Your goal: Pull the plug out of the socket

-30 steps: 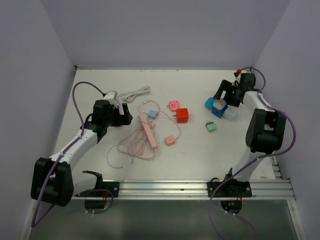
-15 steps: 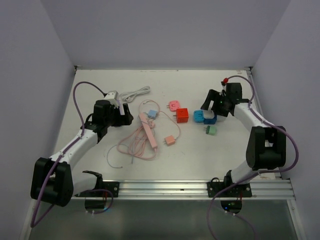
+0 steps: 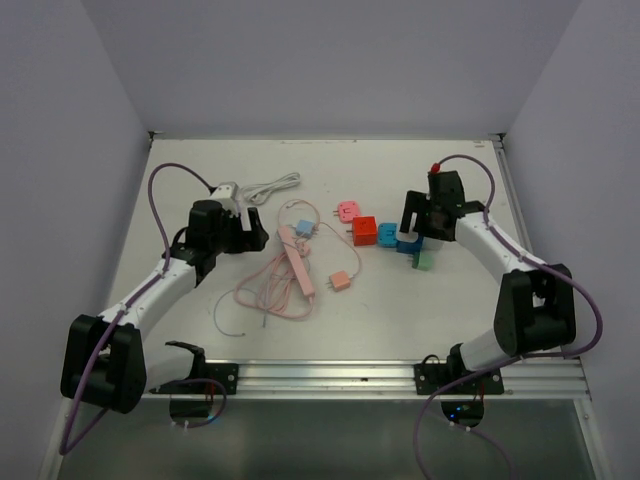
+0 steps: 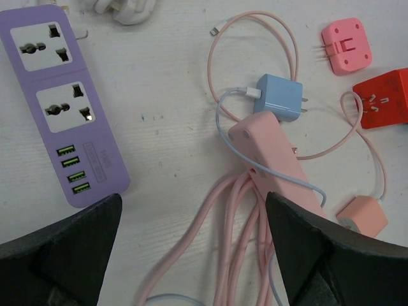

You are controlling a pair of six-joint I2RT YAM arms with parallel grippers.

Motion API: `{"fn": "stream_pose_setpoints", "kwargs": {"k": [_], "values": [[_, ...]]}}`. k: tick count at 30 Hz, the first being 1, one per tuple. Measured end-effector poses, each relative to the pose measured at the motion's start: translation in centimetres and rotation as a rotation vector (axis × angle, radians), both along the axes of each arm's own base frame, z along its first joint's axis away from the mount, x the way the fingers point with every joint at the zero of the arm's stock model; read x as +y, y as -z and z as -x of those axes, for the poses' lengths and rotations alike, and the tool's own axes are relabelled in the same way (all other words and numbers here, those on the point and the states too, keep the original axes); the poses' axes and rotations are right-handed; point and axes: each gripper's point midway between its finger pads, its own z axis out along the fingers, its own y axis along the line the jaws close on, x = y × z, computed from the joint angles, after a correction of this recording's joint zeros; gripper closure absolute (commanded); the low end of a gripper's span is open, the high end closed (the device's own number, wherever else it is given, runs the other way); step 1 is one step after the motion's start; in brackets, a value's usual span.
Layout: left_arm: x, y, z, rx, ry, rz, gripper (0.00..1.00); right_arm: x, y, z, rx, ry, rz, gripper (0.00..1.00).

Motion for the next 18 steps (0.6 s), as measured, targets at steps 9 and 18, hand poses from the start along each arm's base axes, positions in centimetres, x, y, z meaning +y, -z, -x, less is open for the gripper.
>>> {"fn": "stream_pose_setpoints", "kwargs": {"k": [9,18], "values": [[-0.4,0.0,0.1,0.000,0.013,0.000,0.02,-1.5,-1.4,-0.9,-0.007,0.054,0.056,0.19],[-0.5,0.0,0.2,0.000,0.016,0.000,0.02,-7.4,-2.6,-3.3,-0.036,0.294,0.040,0.24]]}}
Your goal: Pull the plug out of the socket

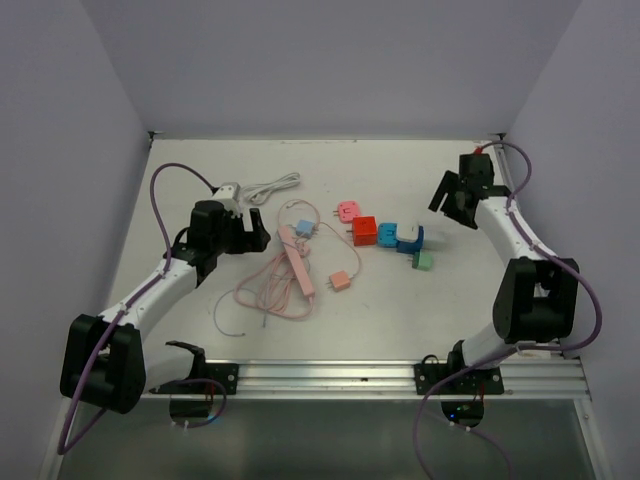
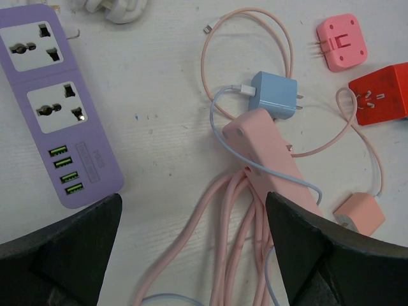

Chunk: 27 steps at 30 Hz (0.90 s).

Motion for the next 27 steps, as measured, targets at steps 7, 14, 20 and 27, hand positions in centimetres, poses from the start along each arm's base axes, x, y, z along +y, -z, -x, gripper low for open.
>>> {"fn": "stream_pose_setpoints", "kwargs": {"k": [7,14,20,27], "values": [[-0.1,0.0,0.0,0.000,0.003,0.002,0.02,-2.2,4.1,0.5,0.130,0.071,-0.015,0.34],[-0.2,0.0,0.0,0.002,0.007,0.004,0.02,-0.6,6.4,2.4,0.209,0.027,-0.072,0.39],[-0.3,0.4,0.1,0.014,0.013,0.003,0.02,1.5,7.4,5.4,0.275,-0.027,-0.102,0.40],[-0.4,0.6,0.1,0.020,0.015,0.003,0.02,6.7,6.6,8.5,0.268,-0.157,-0.137,0.39]]}}
